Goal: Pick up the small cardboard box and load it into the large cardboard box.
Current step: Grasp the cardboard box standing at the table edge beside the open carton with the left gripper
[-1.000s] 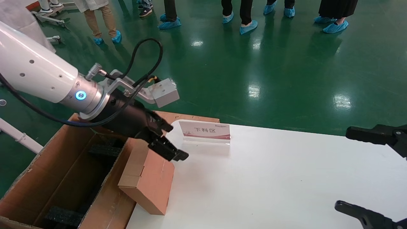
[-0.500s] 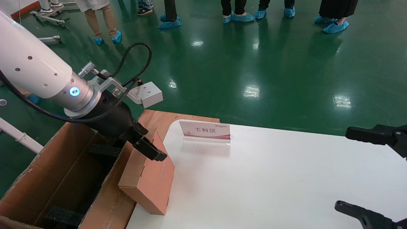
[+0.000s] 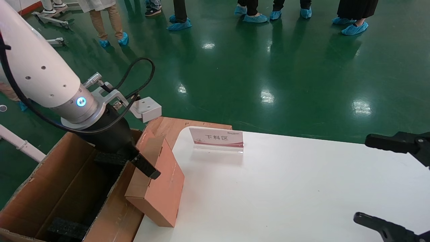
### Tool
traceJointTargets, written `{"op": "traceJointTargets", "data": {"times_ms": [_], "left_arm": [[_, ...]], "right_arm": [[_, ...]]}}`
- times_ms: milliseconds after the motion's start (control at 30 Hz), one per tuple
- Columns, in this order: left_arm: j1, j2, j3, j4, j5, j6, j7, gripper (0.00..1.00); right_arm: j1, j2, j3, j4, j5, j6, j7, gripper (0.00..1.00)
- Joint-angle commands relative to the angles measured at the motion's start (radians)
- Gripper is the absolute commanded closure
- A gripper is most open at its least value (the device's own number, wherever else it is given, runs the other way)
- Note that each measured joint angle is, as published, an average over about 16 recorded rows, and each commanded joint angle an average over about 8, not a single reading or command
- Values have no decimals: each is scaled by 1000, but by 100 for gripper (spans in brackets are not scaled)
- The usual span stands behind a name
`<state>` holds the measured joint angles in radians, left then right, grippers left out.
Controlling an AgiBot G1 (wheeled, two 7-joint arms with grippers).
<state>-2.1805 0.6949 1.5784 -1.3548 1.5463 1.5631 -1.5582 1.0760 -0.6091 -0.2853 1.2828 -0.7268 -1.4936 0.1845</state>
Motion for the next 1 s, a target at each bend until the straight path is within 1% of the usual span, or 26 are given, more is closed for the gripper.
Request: {"op": "traceJointTargets", "data": {"times_ms": [33,300,500,733,1000], "left_arm": [[-14,6,33,0,-4,-3,-20,0],[-14,12,85,0,-8,-39,-65,0],[6,8,104,-1,24,-86,-88,0],[44,-4,113,-4,81,-172,-113,0],[65,-23,107,-4,49,-196,-102,0]], "right_arm": [[0,0,0,0,0,0,0,0],[0,0,-1,0,0,0,0,0],[0,0,-1,0,1,0,-1,0],[0,1,-2,0,1,1,-1,0],[0,1,-2,0,1,1,-1,0]]}}
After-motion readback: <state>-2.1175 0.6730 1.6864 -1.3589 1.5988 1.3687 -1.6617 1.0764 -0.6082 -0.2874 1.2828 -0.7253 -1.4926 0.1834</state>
